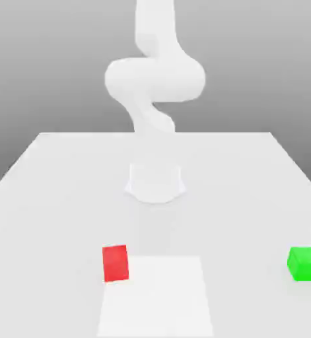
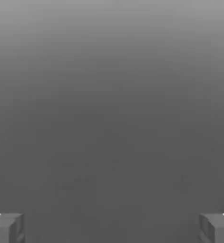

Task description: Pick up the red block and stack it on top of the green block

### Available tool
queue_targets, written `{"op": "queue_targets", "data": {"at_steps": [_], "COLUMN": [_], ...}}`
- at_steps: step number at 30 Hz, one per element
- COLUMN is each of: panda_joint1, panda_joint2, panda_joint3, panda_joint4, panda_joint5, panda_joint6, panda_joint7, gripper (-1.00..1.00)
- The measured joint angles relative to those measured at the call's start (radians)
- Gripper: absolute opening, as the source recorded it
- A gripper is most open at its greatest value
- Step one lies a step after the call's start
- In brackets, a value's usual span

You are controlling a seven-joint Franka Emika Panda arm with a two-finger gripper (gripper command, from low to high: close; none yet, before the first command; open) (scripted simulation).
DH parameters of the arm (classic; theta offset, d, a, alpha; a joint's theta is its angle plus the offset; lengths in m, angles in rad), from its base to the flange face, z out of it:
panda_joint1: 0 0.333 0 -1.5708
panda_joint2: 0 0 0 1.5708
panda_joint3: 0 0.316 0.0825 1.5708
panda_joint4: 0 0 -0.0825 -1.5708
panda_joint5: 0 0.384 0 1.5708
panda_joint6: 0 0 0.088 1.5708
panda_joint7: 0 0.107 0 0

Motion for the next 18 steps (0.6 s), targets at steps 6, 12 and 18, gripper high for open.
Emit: {"op": "queue_targets", "data": {"at_steps": [6,12,18], "panda_joint1": [0.014,0.015,-0.015], "panda_joint2": [0.206,0.418,0.673], "panda_joint3": [-0.083,-0.148,-0.19], "panda_joint4": [-0.158,-0.317,-0.479], "panda_joint5": [0.002,0.0,-0.019], "panda_joint6": [0.14,0.283,0.457], "panda_joint7": [-0.118,-0.236,-0.351], "gripper": [0.0,0.0,0.0]}}
